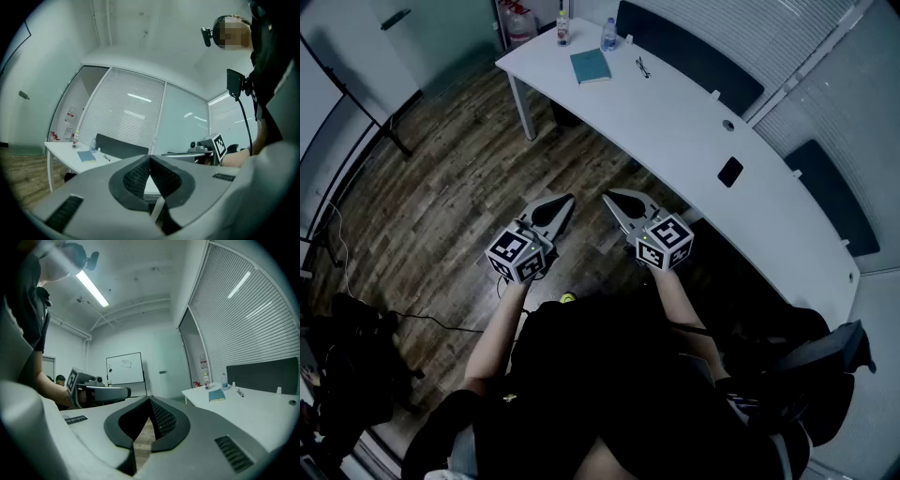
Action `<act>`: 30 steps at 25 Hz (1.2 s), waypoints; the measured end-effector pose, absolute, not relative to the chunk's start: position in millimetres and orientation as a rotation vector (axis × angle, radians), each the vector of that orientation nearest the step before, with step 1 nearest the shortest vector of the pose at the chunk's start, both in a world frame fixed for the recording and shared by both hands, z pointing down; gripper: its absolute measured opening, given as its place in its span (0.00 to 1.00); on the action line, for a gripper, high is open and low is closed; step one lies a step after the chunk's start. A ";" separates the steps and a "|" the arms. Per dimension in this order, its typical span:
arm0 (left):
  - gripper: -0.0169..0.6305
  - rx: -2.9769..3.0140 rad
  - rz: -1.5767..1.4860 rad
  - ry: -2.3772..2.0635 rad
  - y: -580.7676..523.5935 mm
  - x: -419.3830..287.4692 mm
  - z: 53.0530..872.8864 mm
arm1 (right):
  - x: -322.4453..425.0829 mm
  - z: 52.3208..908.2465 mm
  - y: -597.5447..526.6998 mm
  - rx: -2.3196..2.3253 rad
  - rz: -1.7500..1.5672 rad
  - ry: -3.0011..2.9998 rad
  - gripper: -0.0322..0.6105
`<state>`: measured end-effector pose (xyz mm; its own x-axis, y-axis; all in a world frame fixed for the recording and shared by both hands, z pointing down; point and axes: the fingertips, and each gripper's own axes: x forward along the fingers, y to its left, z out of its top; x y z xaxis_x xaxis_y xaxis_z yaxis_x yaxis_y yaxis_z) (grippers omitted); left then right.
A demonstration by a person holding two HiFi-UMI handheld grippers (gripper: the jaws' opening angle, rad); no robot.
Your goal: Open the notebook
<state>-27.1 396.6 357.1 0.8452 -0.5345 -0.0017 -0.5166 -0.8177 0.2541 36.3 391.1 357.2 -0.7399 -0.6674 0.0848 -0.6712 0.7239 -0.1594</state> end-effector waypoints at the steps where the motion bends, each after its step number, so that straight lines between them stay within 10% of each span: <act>1: 0.04 2.781 -0.109 -0.804 395.9 -27.0 356.7 | 35.7 357.0 390.6 1.124 0.279 -2.897 0.06; 30: 0.04 2.798 -0.161 -0.752 398.2 -46.2 348.7 | 6.3 355.3 396.0 1.137 0.254 -2.849 0.06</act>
<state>-46.2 398.2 348.7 0.8614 -0.5060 -0.0439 -0.4796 -0.8389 0.2574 6.3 396.0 355.3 -0.7252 -0.6781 0.1197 -0.6885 0.7136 -0.1292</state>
